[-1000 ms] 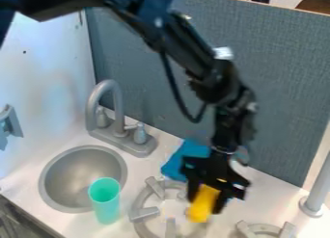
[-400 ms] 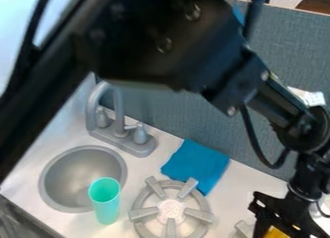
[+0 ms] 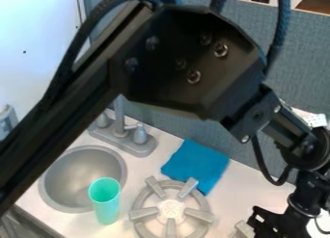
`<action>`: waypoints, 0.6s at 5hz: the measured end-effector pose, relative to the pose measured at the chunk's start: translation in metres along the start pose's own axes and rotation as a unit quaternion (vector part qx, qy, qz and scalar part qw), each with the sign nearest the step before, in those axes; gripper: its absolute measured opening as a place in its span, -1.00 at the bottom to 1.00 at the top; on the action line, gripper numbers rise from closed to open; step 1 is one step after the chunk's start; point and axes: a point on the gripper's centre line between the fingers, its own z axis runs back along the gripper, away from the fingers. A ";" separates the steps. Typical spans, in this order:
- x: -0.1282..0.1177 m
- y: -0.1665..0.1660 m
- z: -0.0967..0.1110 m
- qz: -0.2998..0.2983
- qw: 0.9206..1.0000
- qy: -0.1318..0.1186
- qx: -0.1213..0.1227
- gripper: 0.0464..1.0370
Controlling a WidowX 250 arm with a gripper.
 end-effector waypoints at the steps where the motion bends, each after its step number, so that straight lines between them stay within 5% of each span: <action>1: 0.000 0.003 -0.001 0.008 1.000 0.003 0.007 0.23; 3: 0.007 0.019 0.001 0.018 1.000 0.001 -0.009 0.23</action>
